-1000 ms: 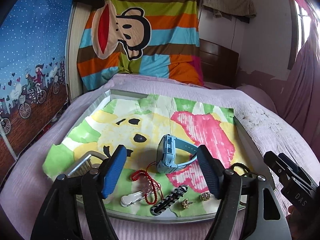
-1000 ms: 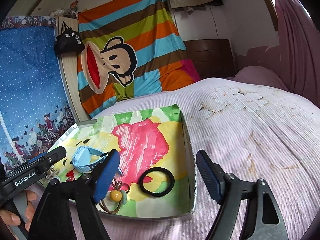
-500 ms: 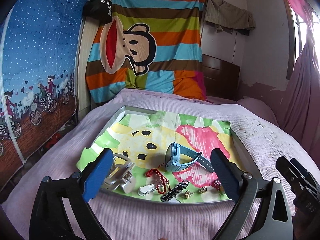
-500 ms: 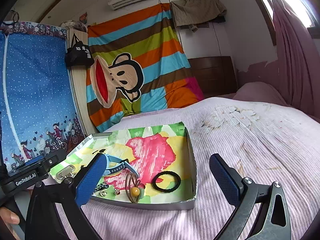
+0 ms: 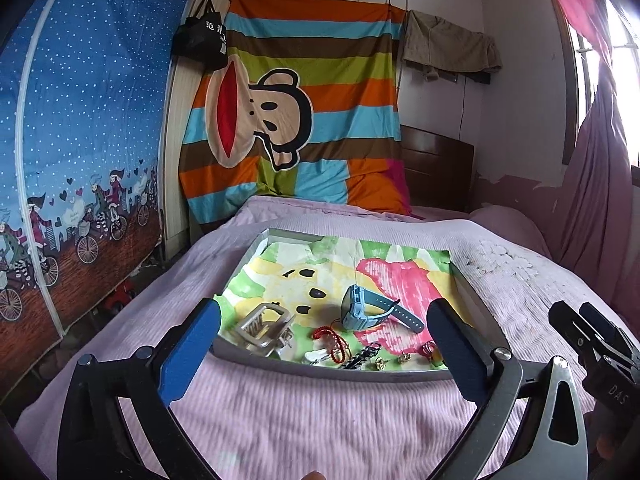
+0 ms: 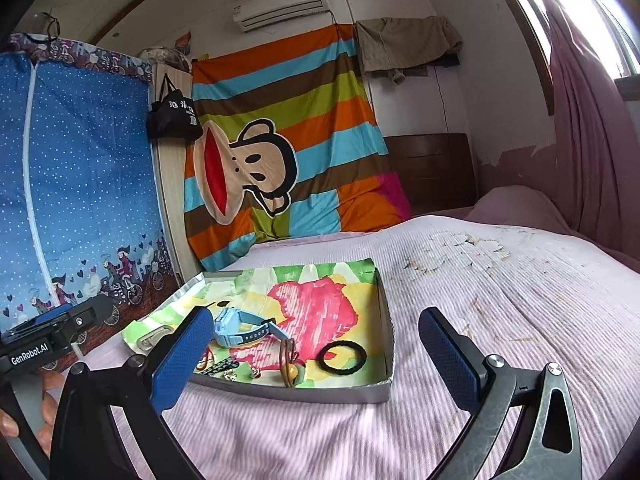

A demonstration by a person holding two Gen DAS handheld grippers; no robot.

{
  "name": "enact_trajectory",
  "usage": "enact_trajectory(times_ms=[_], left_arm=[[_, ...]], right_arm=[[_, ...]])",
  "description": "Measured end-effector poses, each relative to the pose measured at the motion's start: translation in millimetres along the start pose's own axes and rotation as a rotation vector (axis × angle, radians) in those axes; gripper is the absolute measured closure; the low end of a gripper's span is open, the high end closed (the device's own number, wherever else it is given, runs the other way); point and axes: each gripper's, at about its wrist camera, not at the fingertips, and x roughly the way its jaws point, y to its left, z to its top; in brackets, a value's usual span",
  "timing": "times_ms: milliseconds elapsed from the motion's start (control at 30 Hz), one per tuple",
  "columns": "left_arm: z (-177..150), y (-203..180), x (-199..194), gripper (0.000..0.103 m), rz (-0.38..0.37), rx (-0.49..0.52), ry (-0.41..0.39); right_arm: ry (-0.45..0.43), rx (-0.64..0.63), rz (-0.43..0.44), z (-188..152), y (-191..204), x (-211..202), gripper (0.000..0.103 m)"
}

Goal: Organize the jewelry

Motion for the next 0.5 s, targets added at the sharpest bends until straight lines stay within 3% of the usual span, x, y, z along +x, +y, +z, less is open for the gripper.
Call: enact_trajectory(times_ms=[500], left_arm=[[-16.1,22.5,-76.4,0.002,0.015,-0.006,-0.021]], right_arm=[[0.011,-0.042,0.032,-17.1,34.5,-57.6,0.000]])
